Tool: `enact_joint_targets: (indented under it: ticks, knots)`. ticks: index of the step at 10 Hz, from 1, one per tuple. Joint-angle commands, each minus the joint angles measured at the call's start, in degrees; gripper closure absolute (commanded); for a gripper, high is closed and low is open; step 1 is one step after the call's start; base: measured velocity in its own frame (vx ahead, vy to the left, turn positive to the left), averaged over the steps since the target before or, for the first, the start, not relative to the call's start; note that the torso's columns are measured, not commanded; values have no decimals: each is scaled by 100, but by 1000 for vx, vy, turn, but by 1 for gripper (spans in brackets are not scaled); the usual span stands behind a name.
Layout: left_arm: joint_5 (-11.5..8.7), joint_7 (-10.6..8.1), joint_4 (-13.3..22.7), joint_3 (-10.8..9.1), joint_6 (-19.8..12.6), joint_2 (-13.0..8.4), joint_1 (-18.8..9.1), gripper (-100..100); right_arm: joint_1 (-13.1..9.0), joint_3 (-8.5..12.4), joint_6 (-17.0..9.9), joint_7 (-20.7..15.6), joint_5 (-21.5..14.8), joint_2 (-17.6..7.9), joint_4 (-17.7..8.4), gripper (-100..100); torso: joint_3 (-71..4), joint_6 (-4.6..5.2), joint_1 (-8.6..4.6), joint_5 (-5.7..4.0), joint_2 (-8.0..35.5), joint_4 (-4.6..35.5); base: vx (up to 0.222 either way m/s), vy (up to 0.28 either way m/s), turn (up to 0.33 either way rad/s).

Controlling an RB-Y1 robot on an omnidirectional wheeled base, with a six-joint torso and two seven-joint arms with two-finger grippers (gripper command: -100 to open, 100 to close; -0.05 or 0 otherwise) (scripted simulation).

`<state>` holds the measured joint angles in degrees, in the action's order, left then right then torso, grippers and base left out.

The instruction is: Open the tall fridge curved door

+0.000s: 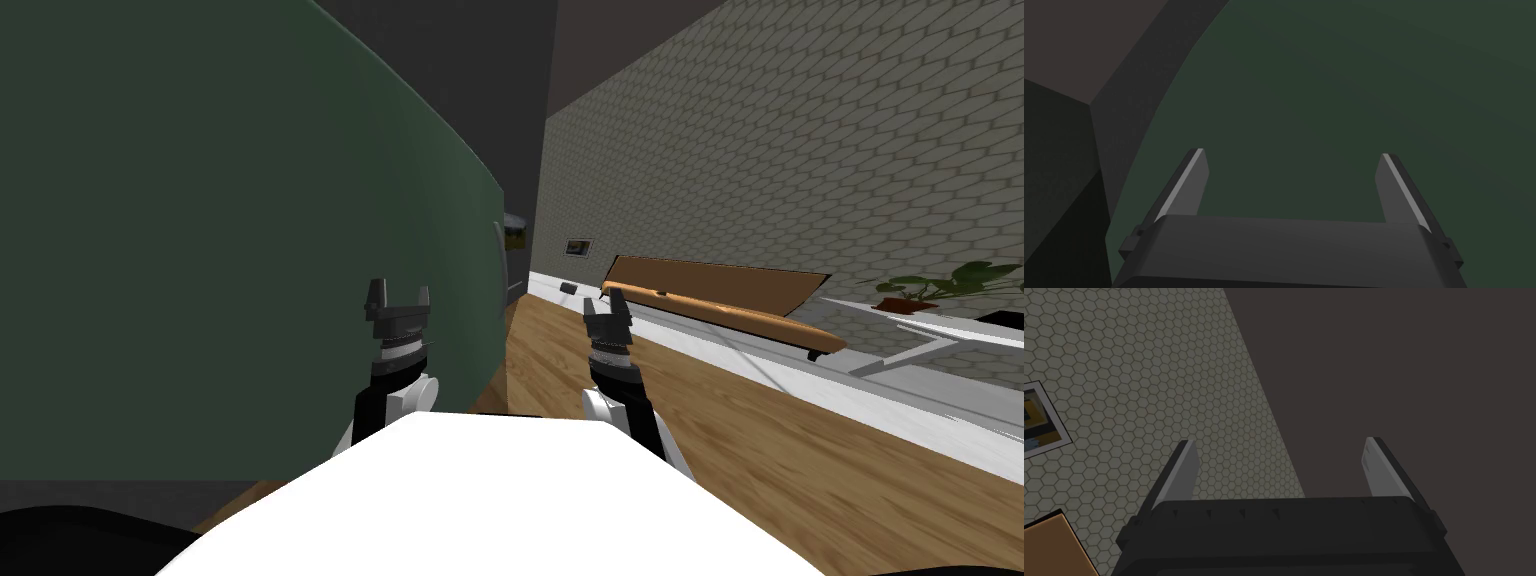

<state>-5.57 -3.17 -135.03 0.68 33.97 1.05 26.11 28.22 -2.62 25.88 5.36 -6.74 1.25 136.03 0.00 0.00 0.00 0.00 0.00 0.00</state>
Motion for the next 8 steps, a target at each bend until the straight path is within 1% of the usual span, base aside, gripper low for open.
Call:
enact_joint_targets:
  ticks: [1, 3, 8]
  knots:
    - [0, 0, 0, 0, 0, 0, 0, 0, 0, 0, 0, 0, 0, 0, 0, 0, -467, 0, 0, 0, 232, 235, 0, 0, 0]
    - [0, 0, -1, 0, 0, 0, 0, 0, 0, 0, 0, 0, 0, 0, 1, 0, -2014, 0, 0, 0, 1003, 1006, 0, 0, 0]
    - [0, 0, -1, 0, 0, 0, 0, 0, 0, 0, 1, 0, 0, 0, 2, 0, -6227, 0, 0, 0, 3116, 3114, 0, 0, 0]
